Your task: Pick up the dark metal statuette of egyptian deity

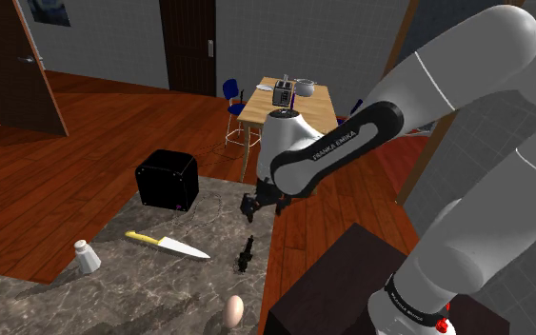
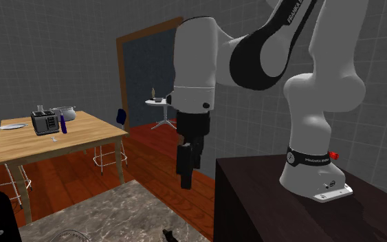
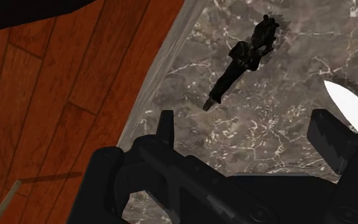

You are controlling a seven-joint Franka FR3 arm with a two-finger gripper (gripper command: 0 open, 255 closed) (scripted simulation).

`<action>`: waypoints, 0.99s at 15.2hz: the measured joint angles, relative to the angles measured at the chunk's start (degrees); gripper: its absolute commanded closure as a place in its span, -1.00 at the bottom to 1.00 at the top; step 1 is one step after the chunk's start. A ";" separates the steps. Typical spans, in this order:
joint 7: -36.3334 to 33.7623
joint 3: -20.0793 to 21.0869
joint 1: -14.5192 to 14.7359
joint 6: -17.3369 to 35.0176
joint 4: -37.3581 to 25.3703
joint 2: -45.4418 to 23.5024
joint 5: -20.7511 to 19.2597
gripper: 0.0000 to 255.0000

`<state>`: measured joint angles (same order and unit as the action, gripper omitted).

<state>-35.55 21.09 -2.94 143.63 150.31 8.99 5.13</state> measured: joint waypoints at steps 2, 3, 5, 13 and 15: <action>-4.54 0.90 -0.92 3.83 -1.04 -5.69 -3.09 -1.00; -7.23 1.33 -0.90 5.04 -1.73 -8.06 -4.70 -1.00; -12.66 1.08 -0.85 7.85 -3.58 -13.71 -8.89 -1.00; -28.15 -5.54 5.03 15.76 -10.00 -30.76 -20.73 -1.00; -29.08 -6.77 5.90 17.13 -10.64 -32.80 -21.96 -1.00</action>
<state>-64.64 14.31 2.96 160.77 139.67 -23.82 -16.82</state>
